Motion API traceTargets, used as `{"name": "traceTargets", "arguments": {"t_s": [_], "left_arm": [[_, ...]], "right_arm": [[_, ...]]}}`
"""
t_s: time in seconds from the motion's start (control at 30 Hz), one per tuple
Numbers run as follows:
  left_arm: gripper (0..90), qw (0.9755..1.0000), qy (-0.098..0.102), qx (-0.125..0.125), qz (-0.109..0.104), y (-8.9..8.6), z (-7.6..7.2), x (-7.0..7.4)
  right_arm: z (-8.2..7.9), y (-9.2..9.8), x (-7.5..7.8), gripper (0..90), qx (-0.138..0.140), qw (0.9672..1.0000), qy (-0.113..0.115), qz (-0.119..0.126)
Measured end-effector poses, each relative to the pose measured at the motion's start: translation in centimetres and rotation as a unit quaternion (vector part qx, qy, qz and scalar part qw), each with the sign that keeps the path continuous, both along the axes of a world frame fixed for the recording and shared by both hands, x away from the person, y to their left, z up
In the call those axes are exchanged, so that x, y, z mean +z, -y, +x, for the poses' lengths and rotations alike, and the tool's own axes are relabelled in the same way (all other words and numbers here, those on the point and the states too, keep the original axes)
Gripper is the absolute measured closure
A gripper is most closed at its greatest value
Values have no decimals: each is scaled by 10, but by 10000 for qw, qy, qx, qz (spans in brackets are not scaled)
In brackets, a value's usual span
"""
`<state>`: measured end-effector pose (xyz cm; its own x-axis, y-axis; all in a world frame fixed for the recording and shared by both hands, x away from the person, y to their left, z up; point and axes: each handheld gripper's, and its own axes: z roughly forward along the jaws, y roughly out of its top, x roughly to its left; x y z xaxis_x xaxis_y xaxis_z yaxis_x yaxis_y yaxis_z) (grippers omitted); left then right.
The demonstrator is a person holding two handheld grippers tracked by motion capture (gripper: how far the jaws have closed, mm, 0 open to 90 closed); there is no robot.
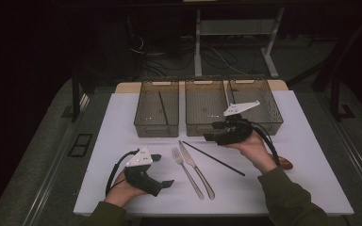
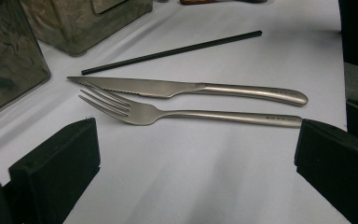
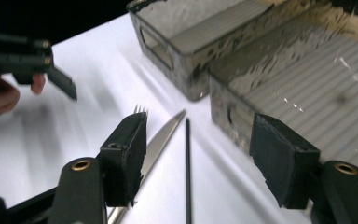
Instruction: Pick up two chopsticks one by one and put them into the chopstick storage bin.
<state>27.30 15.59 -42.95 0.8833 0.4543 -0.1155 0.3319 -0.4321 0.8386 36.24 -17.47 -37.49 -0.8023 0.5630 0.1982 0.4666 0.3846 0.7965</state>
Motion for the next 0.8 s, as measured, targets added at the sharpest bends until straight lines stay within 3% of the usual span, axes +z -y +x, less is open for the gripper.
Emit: {"name": "traceTargets", "arguments": {"t_s": [0.13, 0.5, 0.8], "left_arm": [[0, 10000, 5, 0, 20, 1, 0, 0], [0, 10000, 39, 9, -22, 0, -1, 1], [0, 10000, 28, 8, -9, 0, -1, 1]], "right_arm": [[-9, 11, -10, 362, 1, 9999, -97, -64], [-30, 37, -17, 377, -86, 9998, -100, -119], [-45, 55, -26, 447, -126, 9992, -215, -303]]}}
